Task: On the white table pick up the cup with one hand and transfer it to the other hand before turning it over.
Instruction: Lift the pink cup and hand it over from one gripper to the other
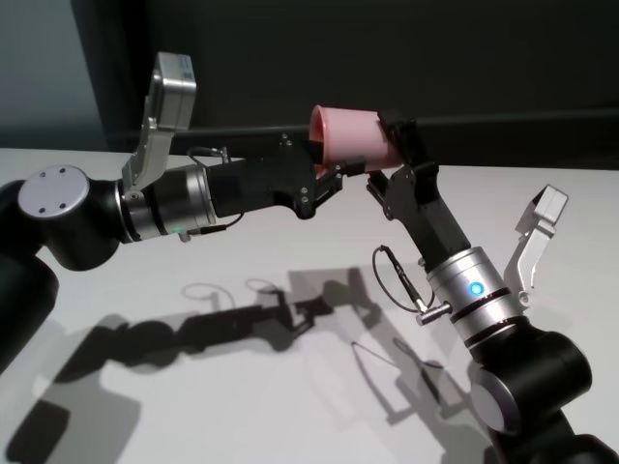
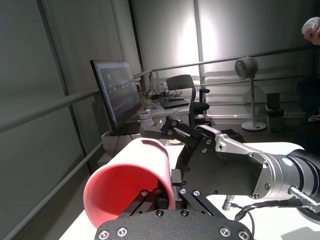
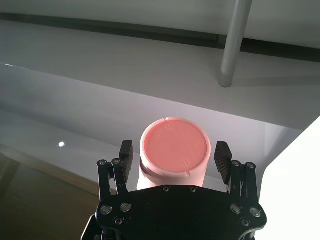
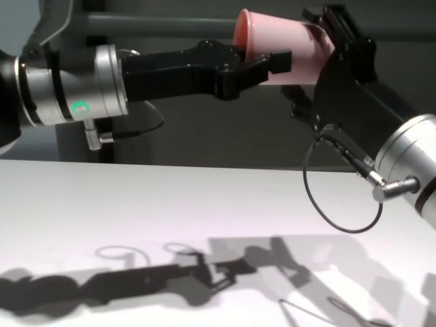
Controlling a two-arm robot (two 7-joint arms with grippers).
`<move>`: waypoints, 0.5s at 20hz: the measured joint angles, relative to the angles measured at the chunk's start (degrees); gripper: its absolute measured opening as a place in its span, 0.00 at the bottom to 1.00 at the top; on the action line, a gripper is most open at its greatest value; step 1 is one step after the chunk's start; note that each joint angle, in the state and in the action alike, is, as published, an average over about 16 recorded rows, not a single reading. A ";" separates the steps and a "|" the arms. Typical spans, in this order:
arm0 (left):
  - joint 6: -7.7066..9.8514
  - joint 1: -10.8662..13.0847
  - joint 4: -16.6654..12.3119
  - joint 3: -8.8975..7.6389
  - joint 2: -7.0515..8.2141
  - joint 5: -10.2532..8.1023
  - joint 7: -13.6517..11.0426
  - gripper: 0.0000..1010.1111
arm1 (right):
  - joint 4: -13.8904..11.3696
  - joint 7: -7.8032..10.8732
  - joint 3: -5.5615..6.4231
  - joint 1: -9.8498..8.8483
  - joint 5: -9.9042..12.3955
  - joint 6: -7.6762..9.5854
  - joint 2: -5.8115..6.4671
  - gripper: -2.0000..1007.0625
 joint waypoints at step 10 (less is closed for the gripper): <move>0.00 0.00 0.00 0.00 0.00 0.00 0.00 0.05 | -0.04 -0.06 0.09 -0.01 -0.05 -0.03 0.01 0.95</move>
